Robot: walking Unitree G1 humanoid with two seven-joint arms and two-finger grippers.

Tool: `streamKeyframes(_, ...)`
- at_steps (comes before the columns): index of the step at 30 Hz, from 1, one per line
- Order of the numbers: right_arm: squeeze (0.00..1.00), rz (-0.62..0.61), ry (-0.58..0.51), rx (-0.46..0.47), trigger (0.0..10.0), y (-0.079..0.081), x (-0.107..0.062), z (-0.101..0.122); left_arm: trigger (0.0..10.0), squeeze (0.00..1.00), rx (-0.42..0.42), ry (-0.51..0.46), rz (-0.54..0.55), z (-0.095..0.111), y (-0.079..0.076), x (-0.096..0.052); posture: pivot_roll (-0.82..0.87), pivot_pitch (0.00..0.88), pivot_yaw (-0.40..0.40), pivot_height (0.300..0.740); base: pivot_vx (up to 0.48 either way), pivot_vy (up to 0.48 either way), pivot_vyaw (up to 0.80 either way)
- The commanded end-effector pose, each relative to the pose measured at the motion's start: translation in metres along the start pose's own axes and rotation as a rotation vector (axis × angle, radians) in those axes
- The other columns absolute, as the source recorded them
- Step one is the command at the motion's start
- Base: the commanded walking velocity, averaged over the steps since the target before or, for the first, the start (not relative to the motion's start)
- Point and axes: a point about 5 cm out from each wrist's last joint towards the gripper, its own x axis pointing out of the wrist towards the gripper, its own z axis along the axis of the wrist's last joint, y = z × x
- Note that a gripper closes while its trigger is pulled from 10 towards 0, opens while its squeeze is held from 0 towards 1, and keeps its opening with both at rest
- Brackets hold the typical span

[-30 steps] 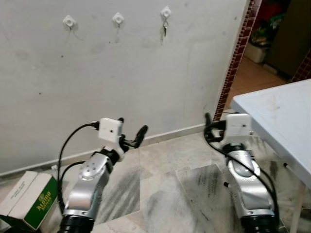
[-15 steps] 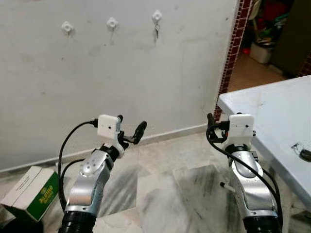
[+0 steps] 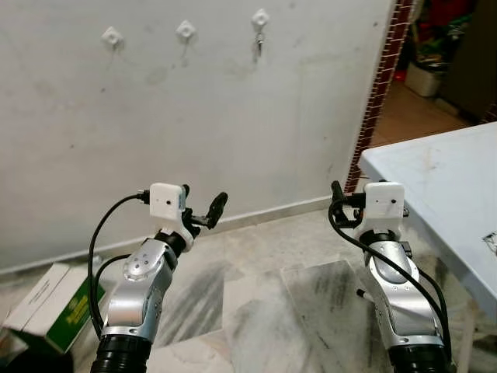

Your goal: Hang keys on a hook

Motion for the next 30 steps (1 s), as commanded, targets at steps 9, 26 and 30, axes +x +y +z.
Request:
streamKeyframes(9, 0.0, -0.025, 0.01, -0.011, 10.0, -0.0024, -0.0003, 0.0007, 10.0, 0.0, 0.005, 0.018, -0.01, 0.0011, 0.0011, 0.004, -0.05, 0.0, 0.086, 0.74, 0.0, 0.0, -0.76)
streamKeyframes(26, 0.0, -0.031, 0.011, -0.004, 10.0, -0.0011, -0.0017, 0.0011, 10.0, 0.0, 0.01, 0.028, -0.022, 0.0021, 0.0008, 0.007, -0.05, 0.0, 0.094, 0.74, 0.0, 0.226, -0.76)
streamKeyframes(30, 0.0, -0.028, 0.008, -0.005, 10.0, -0.0006, 0.0001, 0.0023, 10.0, 0.0, 0.01, 0.029, -0.021, 0.0021, 0.0014, 0.0071, -0.06, 0.0, 0.093, 0.74, 0.0, 0.48, -0.76)
